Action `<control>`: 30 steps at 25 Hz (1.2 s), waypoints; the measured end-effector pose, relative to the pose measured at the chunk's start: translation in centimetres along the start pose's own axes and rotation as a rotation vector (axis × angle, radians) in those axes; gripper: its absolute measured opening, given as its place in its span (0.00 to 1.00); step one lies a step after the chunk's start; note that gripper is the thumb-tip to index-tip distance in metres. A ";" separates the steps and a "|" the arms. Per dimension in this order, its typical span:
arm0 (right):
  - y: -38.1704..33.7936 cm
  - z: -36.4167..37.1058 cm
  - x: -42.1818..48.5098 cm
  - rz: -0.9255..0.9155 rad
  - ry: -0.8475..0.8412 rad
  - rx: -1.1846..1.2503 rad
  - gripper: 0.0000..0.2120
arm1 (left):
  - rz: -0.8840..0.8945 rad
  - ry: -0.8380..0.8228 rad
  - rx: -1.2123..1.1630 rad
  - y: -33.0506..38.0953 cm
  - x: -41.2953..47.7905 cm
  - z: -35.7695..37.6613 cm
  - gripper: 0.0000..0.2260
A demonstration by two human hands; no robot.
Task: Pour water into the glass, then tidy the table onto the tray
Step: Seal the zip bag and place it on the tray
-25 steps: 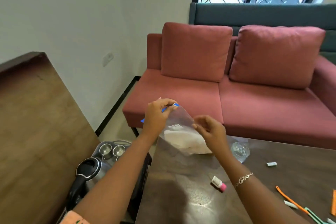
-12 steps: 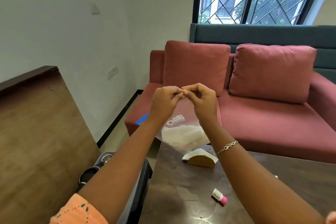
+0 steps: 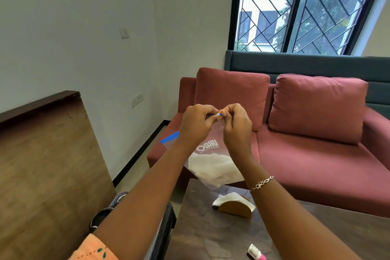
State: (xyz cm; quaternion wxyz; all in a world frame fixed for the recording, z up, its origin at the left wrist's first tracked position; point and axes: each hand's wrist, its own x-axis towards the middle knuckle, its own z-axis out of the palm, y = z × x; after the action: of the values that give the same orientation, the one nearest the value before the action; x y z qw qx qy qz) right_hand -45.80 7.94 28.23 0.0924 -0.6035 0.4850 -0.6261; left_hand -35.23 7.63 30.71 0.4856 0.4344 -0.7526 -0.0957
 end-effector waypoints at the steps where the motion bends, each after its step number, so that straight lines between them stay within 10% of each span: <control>1: -0.1 -0.2 0.4 -0.001 0.019 0.004 0.06 | -0.003 0.000 0.004 0.2 0.4 -0.2 0.07; 12: -0.5 -4.9 6.6 0.068 0.251 0.055 0.07 | -0.080 -0.022 0.092 -0.3 4.1 -4.5 0.05; 30: -2.6 -5.5 7.8 0.042 0.065 0.468 0.03 | 0.026 -0.057 0.031 0.8 6.7 -7.7 0.02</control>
State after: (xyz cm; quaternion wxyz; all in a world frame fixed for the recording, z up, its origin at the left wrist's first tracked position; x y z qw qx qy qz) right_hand -51.19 6.49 36.43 0.2270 -0.5349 0.3420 -0.7385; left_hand -30.47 5.25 39.43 0.4584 0.4292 -0.7730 -0.0898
